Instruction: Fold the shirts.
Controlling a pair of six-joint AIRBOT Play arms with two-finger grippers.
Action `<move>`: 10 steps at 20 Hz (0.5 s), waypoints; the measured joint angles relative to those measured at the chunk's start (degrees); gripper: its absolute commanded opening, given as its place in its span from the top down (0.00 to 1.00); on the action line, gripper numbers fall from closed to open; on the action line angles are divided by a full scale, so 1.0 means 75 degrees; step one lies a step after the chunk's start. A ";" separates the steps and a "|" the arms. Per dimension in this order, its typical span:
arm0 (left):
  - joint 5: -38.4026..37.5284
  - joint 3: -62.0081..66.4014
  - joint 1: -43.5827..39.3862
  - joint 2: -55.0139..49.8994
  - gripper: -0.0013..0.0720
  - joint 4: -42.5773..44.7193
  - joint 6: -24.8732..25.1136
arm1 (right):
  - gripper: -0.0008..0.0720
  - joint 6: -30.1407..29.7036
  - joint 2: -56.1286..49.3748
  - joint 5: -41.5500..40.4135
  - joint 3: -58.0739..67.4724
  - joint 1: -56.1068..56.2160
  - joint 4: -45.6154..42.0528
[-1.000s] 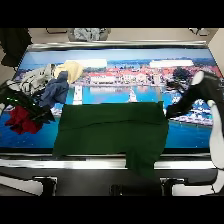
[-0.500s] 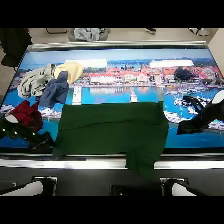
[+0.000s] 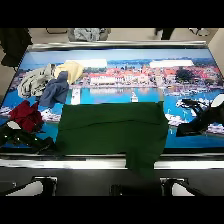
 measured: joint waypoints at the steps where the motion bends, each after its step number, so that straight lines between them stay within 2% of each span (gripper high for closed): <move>1: 0.0000 0.0023 0.0000 0.0000 0.43 0.0009 0.0026 | 0.25 -0.0003 0.0000 0.0006 -0.0003 0.0000 0.0000; 3: -0.0006 0.0041 -0.0020 -0.0003 0.43 0.0017 0.0047 | 0.25 -0.0003 0.0000 0.0009 -0.0006 0.0000 0.0000; 5: 0.0000 0.0026 -0.0087 -0.0026 0.50 0.0052 0.0058 | 0.25 -0.0006 0.0000 0.0041 -0.0006 0.0000 0.0000; 6: 0.0029 -0.0006 -0.0137 -0.0038 0.68 0.0047 0.0067 | 0.25 -0.0006 0.0000 0.0044 -0.0006 0.0000 0.0000; 7: 0.0105 -0.0047 -0.0195 -0.0064 0.91 0.0052 0.0087 | 0.25 -0.0009 0.0000 0.0064 -0.0006 0.0000 0.0003; 8: 0.0198 -0.0073 -0.0236 -0.0079 0.95 0.0055 0.0111 | 0.25 -0.0009 0.0000 0.0073 -0.0009 0.0000 0.0003; 10: 0.0245 -0.0087 -0.0321 -0.0082 0.95 0.0003 0.0105 | 0.25 -0.0032 0.0067 0.0099 -0.0102 0.0000 0.0023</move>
